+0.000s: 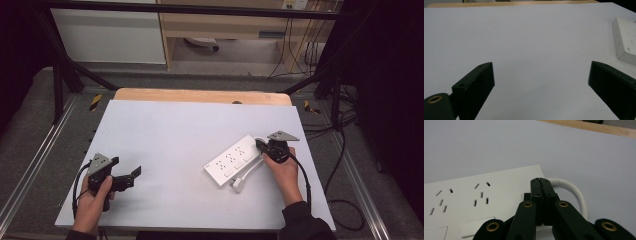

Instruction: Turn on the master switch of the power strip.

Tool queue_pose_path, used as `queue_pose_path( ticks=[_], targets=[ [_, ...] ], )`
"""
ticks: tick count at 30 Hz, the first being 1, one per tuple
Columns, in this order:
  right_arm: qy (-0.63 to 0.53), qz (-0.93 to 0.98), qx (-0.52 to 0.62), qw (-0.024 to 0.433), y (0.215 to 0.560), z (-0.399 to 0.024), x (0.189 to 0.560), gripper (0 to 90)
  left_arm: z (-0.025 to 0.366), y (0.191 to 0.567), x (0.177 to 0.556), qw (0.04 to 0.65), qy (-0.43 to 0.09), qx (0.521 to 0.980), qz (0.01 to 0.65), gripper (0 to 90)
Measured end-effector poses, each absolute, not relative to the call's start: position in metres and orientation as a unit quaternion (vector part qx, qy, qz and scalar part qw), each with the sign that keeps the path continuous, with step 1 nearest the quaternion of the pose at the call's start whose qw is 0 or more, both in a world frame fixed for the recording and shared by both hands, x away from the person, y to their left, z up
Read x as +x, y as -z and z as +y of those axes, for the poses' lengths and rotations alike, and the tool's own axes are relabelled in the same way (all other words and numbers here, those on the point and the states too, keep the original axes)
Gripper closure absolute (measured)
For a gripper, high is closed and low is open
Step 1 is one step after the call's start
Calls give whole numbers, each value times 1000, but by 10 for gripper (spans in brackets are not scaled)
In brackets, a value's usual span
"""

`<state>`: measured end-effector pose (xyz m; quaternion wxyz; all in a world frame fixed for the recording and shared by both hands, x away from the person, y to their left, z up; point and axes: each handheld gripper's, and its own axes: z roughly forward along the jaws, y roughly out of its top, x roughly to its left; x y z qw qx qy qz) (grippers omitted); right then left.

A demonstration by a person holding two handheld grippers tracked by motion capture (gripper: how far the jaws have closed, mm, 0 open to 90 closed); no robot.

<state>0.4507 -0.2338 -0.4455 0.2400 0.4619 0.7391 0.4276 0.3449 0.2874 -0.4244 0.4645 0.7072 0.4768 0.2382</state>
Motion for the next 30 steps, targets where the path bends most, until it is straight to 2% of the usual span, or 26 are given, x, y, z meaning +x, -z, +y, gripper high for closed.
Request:
queue_pose_path(
  ticks=[30],
  targets=[
    [-429, 737, 468, 231, 449, -235, 452, 900, 288, 425, 345, 461, -237, 707, 480, 66]
  ],
)
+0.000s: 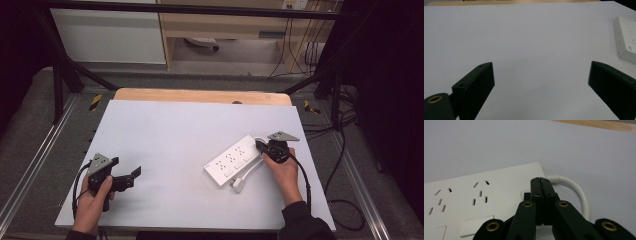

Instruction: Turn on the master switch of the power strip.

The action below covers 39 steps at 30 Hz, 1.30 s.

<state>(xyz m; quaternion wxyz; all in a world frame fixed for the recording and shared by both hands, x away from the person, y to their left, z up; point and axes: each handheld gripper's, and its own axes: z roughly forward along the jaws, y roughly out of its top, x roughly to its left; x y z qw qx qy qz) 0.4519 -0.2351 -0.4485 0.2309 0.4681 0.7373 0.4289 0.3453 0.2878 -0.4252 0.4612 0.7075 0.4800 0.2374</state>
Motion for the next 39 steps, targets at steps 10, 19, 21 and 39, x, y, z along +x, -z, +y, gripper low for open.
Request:
queue_pose_path(
  ticks=[10, 19, 21, 39],
  targets=[
    [-432, 736, 471, 224, 449, -234, 452, 900, 287, 425, 345, 462, -239, 710, 476, 66],
    [-436, 730, 479, 218, 449, -235, 452, 900, 287, 425, 345, 462, -238, 709, 477, 66],
    [-435, 730, 481, 216, 448, -235, 452, 900, 287, 425, 345, 461, -238, 710, 476, 66],
    [-433, 729, 482, 220, 448, -234, 452, 900, 289, 425, 345, 461, -237, 709, 478, 68]
  ],
)
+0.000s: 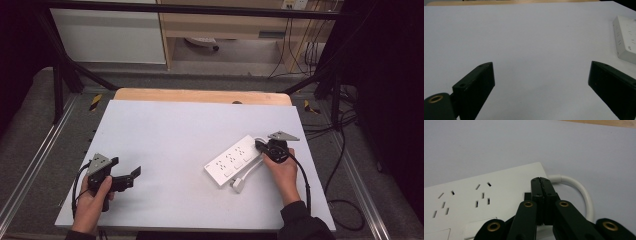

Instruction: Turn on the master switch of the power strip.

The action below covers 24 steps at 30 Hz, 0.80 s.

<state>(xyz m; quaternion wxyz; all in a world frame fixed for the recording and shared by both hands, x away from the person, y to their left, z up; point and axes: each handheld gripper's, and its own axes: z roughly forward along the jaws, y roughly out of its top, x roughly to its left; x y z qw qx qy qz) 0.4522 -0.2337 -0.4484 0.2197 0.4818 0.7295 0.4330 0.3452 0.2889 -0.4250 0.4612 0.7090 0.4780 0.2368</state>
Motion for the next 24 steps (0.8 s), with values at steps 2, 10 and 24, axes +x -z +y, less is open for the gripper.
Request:
queue_pose_path(
  ticks=[2, 10, 24],
  targets=[
    [-434, 730, 482, 219, 448, -234, 452, 900, 288, 425, 345, 462, -236, 709, 478, 68],
    [-432, 731, 481, 218, 448, -234, 453, 900, 288, 426, 345, 460, -235, 711, 478, 68],
    [-433, 730, 483, 213, 448, -235, 453, 900, 286, 427, 346, 455, -233, 715, 476, 68]
  ],
)
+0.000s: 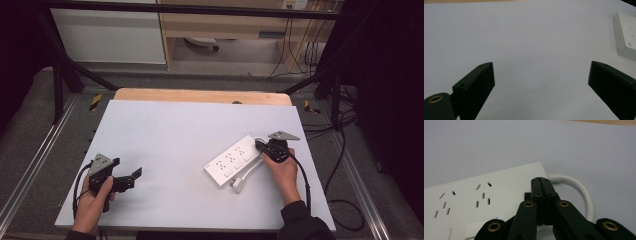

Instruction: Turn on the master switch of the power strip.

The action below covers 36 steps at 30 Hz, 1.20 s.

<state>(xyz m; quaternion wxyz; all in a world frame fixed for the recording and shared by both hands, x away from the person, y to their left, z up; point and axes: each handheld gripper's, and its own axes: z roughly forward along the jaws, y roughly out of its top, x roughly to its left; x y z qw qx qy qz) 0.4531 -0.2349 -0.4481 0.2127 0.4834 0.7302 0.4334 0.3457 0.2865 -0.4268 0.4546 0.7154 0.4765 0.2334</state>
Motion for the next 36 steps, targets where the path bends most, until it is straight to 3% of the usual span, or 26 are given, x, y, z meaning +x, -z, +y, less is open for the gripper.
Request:
queue_pose_path(
  ticks=[36],
  targets=[
    [-427, 737, 476, 220, 448, -236, 454, 900, 287, 426, 346, 456, -235, 713, 477, 68]
  ],
)
